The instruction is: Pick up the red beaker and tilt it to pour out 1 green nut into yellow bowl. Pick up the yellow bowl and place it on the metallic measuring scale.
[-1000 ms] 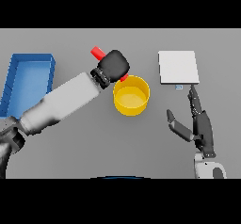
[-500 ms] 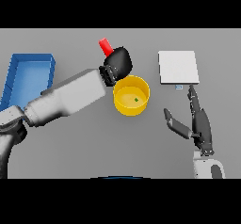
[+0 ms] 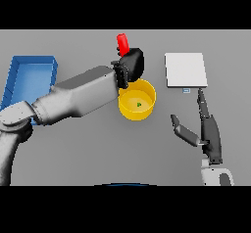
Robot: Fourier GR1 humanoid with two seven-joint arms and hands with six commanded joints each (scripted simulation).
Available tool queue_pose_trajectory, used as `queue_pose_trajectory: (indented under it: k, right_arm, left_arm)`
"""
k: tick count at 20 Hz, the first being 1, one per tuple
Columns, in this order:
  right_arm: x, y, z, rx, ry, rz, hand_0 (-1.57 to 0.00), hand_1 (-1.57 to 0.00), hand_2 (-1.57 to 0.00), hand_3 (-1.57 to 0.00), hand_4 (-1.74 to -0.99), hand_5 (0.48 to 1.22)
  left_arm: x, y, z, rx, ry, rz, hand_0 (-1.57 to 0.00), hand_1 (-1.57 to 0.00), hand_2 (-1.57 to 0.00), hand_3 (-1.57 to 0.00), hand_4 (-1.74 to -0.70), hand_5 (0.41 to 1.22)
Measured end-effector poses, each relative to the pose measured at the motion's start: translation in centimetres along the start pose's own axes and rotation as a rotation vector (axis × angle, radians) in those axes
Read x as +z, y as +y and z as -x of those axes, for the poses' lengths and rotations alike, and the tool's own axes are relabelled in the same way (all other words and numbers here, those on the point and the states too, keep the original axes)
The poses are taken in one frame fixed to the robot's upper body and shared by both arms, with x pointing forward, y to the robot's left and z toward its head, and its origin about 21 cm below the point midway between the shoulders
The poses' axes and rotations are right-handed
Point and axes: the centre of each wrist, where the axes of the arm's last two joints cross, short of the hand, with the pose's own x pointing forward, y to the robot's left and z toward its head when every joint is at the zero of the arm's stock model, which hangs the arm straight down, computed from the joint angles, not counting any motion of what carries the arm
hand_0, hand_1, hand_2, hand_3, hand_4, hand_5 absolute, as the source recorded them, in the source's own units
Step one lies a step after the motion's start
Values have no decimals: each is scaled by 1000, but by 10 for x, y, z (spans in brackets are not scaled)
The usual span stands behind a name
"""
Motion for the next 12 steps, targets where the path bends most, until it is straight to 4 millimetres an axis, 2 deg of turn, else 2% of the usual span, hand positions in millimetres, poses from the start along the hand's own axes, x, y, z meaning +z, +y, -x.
queue_pose_trajectory:
  k: [3,4,5,7,10,12]
  right_arm:
    - [-2,3,0,-6,4,-6,1,1,1,1,-1209,592]
    - [-3,2,-1,0,2,3,1,1,1,1,-1203,592]
    - [-2,2,-2,4,-5,5,1,1,1,1,-1201,592]
    - [-3,3,-4,0,-21,5,1,1,1,1,-1186,596]
    - [-5,4,-6,-32,-20,-14,1,1,1,1,-1182,593]
    - [-5,5,-5,-70,-17,-24,1,1,1,1,-1193,597]
  left_arm:
    - [4,6,28,1,33,4,-1571,-1571,-1571,-1571,-1729,1221]
    - [10,8,45,5,54,-13,-1571,-1571,-1571,-1494,-1727,1221]
    - [14,9,60,13,83,-26,-1571,-1571,-1399,-1509,-1676,1221]
    - [26,12,94,49,164,-45,-1571,-1571,-1461,-1041,-1699,1221]
    - [45,15,144,146,283,-77,-1571,-1571,-1515,-1300,-1709,1221]
    - [59,4,174,272,389,-66,-1571,-1571,-1535,-1397,-1720,1221]
